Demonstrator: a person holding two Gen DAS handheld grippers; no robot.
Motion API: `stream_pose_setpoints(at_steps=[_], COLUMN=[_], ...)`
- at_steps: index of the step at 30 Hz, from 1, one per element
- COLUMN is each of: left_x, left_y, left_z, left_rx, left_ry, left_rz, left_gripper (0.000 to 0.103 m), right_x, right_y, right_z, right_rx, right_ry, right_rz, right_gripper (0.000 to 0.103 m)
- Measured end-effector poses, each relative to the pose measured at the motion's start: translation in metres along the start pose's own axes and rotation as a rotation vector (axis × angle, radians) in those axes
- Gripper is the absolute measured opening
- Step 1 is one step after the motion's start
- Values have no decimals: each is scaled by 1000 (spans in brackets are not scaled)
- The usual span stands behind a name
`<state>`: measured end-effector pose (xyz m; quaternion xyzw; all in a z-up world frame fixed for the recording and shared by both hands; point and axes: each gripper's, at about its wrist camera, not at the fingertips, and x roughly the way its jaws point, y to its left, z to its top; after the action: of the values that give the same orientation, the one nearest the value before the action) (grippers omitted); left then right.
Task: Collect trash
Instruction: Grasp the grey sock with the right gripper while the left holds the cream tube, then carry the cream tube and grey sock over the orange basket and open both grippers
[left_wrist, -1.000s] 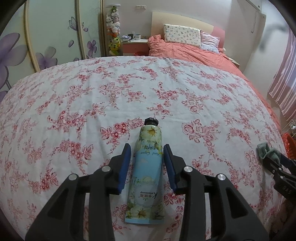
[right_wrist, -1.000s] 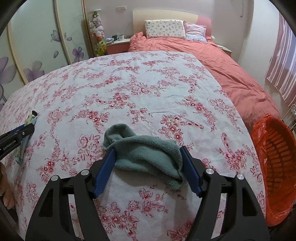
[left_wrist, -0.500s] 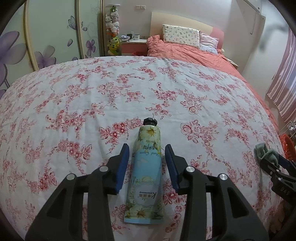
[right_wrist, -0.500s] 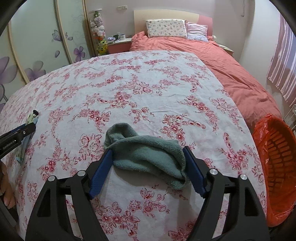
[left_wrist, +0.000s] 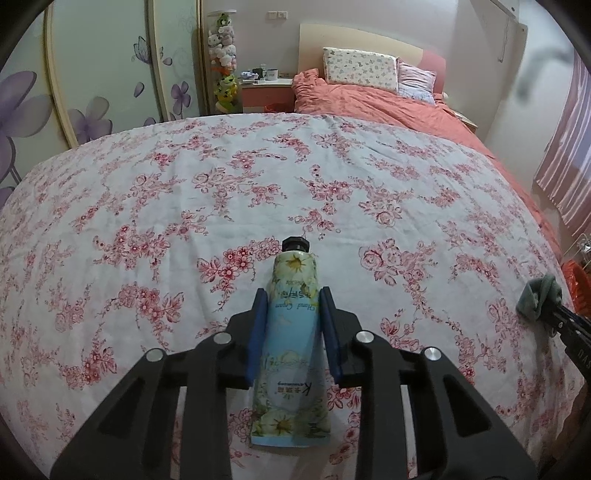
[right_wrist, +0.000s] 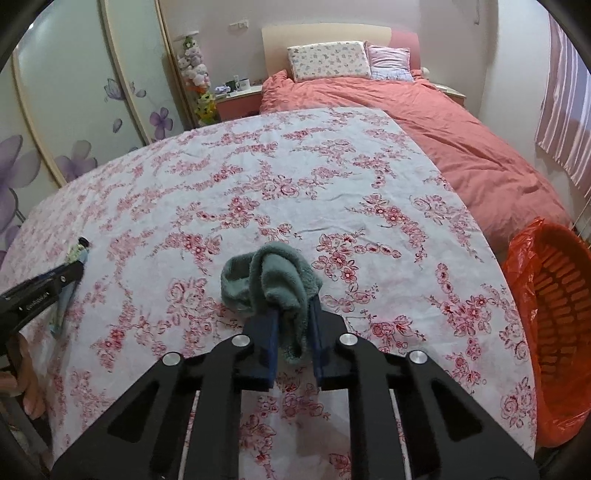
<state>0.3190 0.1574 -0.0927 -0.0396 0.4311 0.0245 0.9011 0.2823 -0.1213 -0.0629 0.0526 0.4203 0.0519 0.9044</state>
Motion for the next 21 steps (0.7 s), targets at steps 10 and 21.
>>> stream_pose_setpoints(at_steps=[10,21], left_x=[-6,8], left_y=[-2,-1], left_z=[0,8], left_rx=[7,-21], left_ry=[-13,8], left_rz=[-4,17], left_gripper=[28,29], right_x=[-20,-11], right_y=[-7,-7], right_z=[5,1], right_rx=[27,25], right_ry=[-59,-27], right_rz=[44,45], right_gripper=[13,13])
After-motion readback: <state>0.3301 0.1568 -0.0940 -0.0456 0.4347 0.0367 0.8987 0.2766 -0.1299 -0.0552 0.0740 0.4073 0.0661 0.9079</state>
